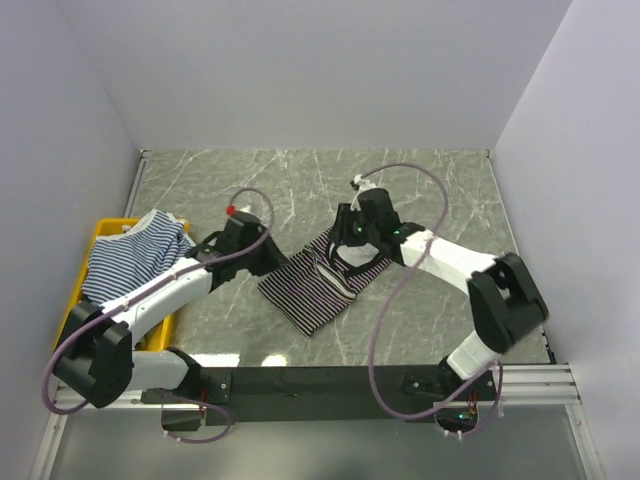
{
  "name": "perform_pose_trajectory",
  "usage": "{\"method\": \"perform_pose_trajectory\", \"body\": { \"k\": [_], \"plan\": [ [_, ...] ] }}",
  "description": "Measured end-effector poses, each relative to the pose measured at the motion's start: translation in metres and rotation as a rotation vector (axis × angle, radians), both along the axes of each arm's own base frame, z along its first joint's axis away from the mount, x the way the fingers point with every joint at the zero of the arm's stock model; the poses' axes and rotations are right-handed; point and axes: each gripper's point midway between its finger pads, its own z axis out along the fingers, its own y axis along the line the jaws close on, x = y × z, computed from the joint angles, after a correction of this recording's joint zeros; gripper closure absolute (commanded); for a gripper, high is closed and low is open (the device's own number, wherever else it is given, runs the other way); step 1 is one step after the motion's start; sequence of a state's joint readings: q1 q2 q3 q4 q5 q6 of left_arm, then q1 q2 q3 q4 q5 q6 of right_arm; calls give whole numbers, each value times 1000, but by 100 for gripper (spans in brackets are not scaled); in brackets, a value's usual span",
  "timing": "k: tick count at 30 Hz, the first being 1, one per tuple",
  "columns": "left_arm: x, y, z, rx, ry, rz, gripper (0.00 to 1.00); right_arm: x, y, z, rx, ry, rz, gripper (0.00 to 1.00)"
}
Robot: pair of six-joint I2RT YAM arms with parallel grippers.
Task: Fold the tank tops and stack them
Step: Fold the tank top
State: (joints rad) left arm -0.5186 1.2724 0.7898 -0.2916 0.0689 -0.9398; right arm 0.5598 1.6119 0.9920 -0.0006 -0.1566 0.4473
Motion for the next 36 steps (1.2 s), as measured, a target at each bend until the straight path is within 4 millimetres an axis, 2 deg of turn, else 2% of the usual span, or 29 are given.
{"method": "perform_pose_trajectory", "body": {
  "k": [3,4,7,10,12,13,15,17,20,26,36],
  "plan": [
    [-23,-38,6,-24,-2,-105,76,-2,-8,34,2,-103,-33,57],
    [-30,-46,4,-30,10,-125,80,-3,-8,43,0,-133,-38,60],
    [-43,-60,-8,-46,52,-141,87,-25,-1,52,-38,-193,-20,62],
    [-57,-64,-25,-55,103,-134,94,-67,19,38,-92,-198,62,66],
    [-65,-67,-34,-54,134,-133,96,-96,27,17,-142,-174,121,66],
    [-68,-70,-37,-55,143,-136,96,-108,24,2,-179,-154,135,66],
    [-73,-79,-40,-65,156,-145,98,-119,8,-22,-249,-120,126,66],
    [-75,-85,-44,-72,163,-149,99,-126,-14,-45,-336,-88,98,65],
    [-77,-89,-54,-71,187,-141,99,-128,-31,-56,-409,-78,67,63],
    [-84,-79,-82,-28,251,-100,99,-131,-34,-56,-462,-114,57,60],
    [-79,-71,-89,-19,260,-68,99,-135,-36,-69,-600,-120,64,56]
  ]
}}
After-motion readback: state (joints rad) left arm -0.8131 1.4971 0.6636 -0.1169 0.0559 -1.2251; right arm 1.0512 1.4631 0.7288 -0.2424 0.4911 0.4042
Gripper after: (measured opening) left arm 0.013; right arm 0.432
